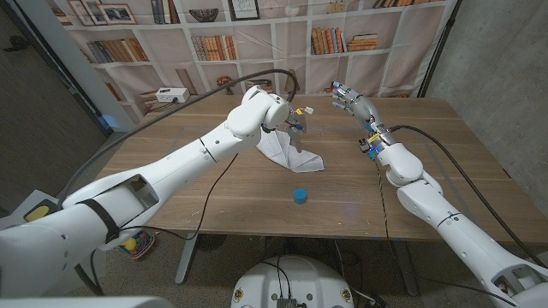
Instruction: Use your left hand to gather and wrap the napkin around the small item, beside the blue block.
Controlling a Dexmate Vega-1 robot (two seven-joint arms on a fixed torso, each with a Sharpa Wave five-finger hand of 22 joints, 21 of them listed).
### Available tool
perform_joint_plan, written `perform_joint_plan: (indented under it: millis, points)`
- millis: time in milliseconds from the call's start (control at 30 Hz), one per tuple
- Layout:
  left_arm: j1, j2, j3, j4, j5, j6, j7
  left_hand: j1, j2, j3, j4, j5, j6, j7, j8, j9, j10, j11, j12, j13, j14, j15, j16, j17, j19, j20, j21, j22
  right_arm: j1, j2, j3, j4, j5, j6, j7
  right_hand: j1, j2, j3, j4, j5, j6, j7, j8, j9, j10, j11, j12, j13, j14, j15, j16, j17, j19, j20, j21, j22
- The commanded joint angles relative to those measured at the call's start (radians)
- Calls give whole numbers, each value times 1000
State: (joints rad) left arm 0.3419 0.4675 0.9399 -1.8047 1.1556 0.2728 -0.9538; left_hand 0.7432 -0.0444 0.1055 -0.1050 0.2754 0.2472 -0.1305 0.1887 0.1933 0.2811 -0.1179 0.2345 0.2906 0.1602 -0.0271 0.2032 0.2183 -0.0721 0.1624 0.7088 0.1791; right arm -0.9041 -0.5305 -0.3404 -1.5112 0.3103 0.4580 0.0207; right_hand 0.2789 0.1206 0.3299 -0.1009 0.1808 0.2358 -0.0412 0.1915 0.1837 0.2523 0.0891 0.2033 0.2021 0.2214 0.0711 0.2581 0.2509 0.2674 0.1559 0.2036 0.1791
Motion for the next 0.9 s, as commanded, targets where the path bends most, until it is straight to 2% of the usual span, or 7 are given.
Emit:
perform_joint_plan:
  millis: [33, 233, 400, 467, 600, 733, 900]
  points:
    - [42, -5, 13, 21, 65, -92, 88, 11, -2, -1, -5, 5, 2, -4, 4, 1, -6, -7, -1, 2, -5, -1, -1, 1, 4, -2, -2, 4, 17, 12, -7, 29, 4, 9, 11, 2, 8, 1, -4, -1, 3, -3, 5, 5, 6, 0, 3, 2, 11, 3, 4, 3, 3, 9, 3, 4]
    - [66, -3, 10, 23, 98, -120, 143, 14, -1, -1, -6, 8, 12, -13, 9, 2, -5, -13, 2, 4, 0, -10, 2, 1, 13, -9, -2, 4, 21, 16, -7, 40, 5, 8, 11, 1, 8, 1, -4, -1, 3, -3, 4, 5, 6, 0, 3, 2, 13, 4, 4, 3, 3, 9, 3, 4]
    - [88, 5, 11, 33, 128, -147, 216, 18, -2, -3, -8, 13, 26, -36, 14, 2, -5, -23, 6, 7, 8, -19, 6, 1, 25, -15, -2, 4, 25, 17, -8, 49, 5, 12, 15, 1, 8, 0, -4, -1, 4, -3, 5, 5, 6, 0, 2, 2, 13, 3, 4, 3, 3, 10, 3, 4]
    - [91, 4, 14, 42, 137, -156, 226, 20, -2, -3, -8, 15, 26, -38, 14, 3, -4, -23, 8, 7, 11, -20, 7, 0, 28, -16, -2, 5, 25, 18, -7, 49, 6, 7, 13, 1, 8, 0, -4, -1, 4, -3, 4, 5, 7, -1, 3, 2, 13, 3, 4, 3, 3, 10, 4, 4]
    - [98, 7, 27, 56, 167, -178, 252, 28, 2, -2, -11, 20, 9, -60, 7, 3, -5, -34, 11, 9, 13, -24, 8, 0, 35, -18, -4, 5, 24, 20, -8, 52, 7, 6, 12, 1, 8, 0, -3, -1, 6, -1, 5, 5, 8, 1, 3, 2, 14, 3, 5, 3, 3, 10, 4, 4]
    - [104, 2, 30, 66, 175, -187, 245, 29, 1, -3, -11, 22, 7, -60, 6, 3, -8, -41, 12, 10, 14, -28, 9, 0, 36, -18, -6, 5, 19, 20, -6, 49, 5, 6, 7, 1, 9, 0, -4, -1, 7, 0, 6, 5, 8, 2, 3, 2, 16, 4, 6, 3, 4, 11, 4, 4]
    - [115, -9, 18, 78, 144, -189, 222, 19, -3, -11, -5, 25, 29, -34, 15, 3, 7, -36, 22, 13, 20, -34, 11, 1, 38, -22, -11, 5, 16, 19, -5, 44, 2, 3, 1, 0, 10, 0, -3, -1, 7, 0, 5, 5, 9, 3, 3, 2, 19, 5, 7, 3, 6, 11, 5, 4]
